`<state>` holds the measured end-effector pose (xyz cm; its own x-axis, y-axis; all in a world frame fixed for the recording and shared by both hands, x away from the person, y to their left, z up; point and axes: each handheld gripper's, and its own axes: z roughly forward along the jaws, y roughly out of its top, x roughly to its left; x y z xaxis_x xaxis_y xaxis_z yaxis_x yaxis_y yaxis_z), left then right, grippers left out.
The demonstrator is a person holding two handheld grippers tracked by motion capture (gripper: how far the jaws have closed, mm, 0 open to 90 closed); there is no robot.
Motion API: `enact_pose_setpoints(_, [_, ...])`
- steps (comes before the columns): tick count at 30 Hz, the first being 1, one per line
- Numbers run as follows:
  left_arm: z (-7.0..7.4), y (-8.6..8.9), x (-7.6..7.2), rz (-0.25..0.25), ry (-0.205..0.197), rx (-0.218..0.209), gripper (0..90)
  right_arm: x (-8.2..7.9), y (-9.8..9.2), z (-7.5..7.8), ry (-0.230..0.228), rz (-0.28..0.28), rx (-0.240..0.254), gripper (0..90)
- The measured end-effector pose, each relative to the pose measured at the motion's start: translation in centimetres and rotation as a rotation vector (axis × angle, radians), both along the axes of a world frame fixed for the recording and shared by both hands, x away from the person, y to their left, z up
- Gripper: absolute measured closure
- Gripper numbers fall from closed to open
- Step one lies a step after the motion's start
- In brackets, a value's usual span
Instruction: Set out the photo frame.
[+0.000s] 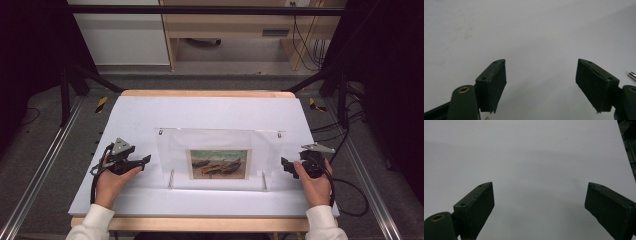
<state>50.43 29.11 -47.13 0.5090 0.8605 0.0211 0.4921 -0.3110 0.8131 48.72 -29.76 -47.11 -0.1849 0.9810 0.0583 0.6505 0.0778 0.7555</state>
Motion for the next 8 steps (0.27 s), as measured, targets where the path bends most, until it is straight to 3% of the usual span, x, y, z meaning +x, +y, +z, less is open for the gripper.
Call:
enact_pose_setpoints(3, [0.06,0.49,-0.38,0.006,0.004,-0.035,22.5,-0.35,0.10,-0.14,-0.003,0.003,-0.021,9.3])
enact_pose_setpoints(8, [-0.02,0.89,-0.92,0.005,0.001,-0.100,21.1,-0.97,0.22,-0.12,-0.023,0.018,-0.014,8.6])
